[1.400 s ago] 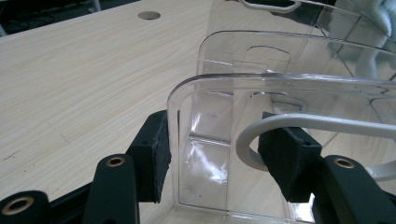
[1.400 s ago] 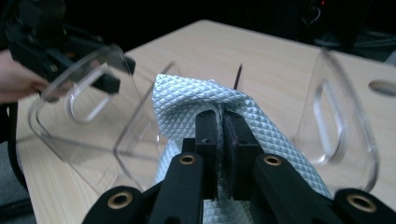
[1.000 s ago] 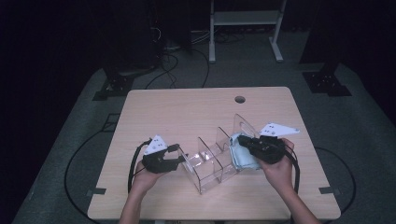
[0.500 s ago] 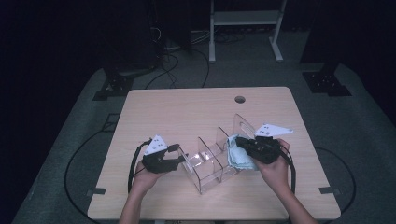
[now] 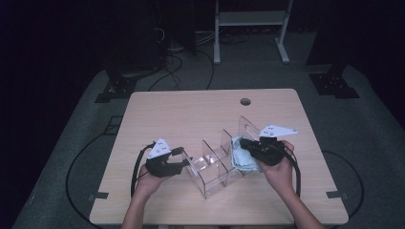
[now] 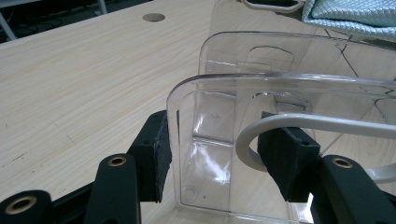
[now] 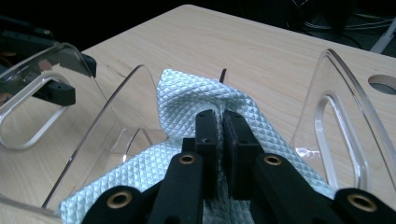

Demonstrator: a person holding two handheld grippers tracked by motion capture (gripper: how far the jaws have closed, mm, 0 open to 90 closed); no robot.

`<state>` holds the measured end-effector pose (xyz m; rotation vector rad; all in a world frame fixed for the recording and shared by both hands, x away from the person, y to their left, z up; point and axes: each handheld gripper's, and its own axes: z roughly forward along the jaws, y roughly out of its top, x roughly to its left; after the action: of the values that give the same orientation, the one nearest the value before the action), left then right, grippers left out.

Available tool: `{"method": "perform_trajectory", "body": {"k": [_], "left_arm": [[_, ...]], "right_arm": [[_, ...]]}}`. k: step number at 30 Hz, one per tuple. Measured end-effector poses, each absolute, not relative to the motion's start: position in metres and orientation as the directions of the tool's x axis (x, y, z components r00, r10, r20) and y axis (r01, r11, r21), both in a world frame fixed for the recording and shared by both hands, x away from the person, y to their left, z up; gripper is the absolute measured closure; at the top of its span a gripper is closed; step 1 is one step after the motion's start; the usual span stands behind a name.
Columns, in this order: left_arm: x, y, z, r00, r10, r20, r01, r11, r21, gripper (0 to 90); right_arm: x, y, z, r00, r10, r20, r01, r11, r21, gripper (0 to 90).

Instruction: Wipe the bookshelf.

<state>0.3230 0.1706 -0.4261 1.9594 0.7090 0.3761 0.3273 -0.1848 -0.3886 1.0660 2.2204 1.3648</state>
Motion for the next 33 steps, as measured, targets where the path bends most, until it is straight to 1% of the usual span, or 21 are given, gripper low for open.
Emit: {"method": "perform_trajectory", "body": {"k": [3,8,16,21,26,33], "left_arm": [[0.323,0.171,-0.426,0.779,0.625,-0.039,0.321,-0.345,0.882,45.4],[0.323,0.171,-0.426,0.779,0.625,-0.04,0.322,-0.345,0.882,45.4],[0.323,0.171,-0.426,0.78,0.625,-0.04,0.321,-0.344,0.882,45.4],[0.324,0.171,-0.426,0.779,0.626,-0.044,0.323,-0.341,0.883,45.4],[0.323,0.17,-0.426,0.779,0.626,-0.04,0.321,-0.344,0.882,45.4],[0.323,0.17,-0.426,0.781,0.624,-0.039,0.32,-0.346,0.882,45.5]], "right_arm": [[0.322,-0.186,-0.388,-0.67,0.737,0.088,0.418,0.276,0.866,84.7],[0.333,-0.179,-0.387,-0.663,0.743,0.094,0.425,0.27,0.864,84.7],[0.332,-0.178,-0.386,-0.667,0.742,0.076,0.42,0.29,0.86,84.7],[0.349,-0.169,-0.384,-0.663,0.741,0.1,0.445,0.283,0.849,84.7],[0.352,-0.166,-0.382,-0.662,0.744,0.092,0.451,0.297,0.842,84.7],[0.378,-0.145,-0.375,-0.638,0.766,0.077,0.497,0.334,0.801,84.7]]}}
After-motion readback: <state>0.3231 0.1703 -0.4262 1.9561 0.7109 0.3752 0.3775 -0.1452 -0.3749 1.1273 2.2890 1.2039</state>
